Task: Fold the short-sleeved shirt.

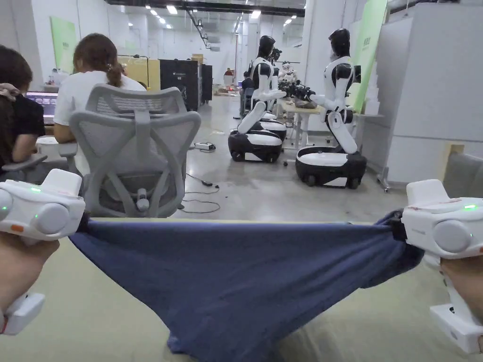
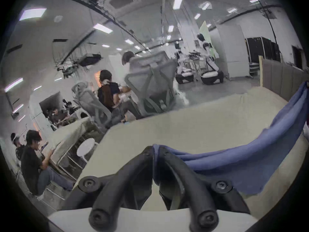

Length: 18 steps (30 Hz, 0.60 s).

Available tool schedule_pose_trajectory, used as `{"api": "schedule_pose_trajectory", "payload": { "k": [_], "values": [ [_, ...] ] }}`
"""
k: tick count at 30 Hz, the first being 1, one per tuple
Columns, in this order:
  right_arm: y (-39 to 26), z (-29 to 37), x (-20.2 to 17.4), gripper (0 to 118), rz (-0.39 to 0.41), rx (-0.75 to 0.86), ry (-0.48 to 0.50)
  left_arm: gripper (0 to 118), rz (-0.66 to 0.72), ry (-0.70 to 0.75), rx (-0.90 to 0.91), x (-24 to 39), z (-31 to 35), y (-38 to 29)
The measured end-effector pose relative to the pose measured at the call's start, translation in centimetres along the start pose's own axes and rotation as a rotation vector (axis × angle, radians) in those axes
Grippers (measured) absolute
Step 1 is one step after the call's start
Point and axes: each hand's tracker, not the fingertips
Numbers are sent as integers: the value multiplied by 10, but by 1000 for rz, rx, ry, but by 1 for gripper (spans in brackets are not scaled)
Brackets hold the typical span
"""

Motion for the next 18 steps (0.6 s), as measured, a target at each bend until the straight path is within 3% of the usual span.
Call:
{"api": "schedule_pose_trajectory", "payload": {
  "k": [4,9,18],
  "values": [
    [59,15,3,5,0,105,-41,3,87,14,84,-25,8,51],
    [120,22,8,5,-16,205,-92,3,96,57,170,-35,9,110],
    [174,11,24,5,-33,273,-151,3,99,72,255,-40,4,178]
  ]
}}
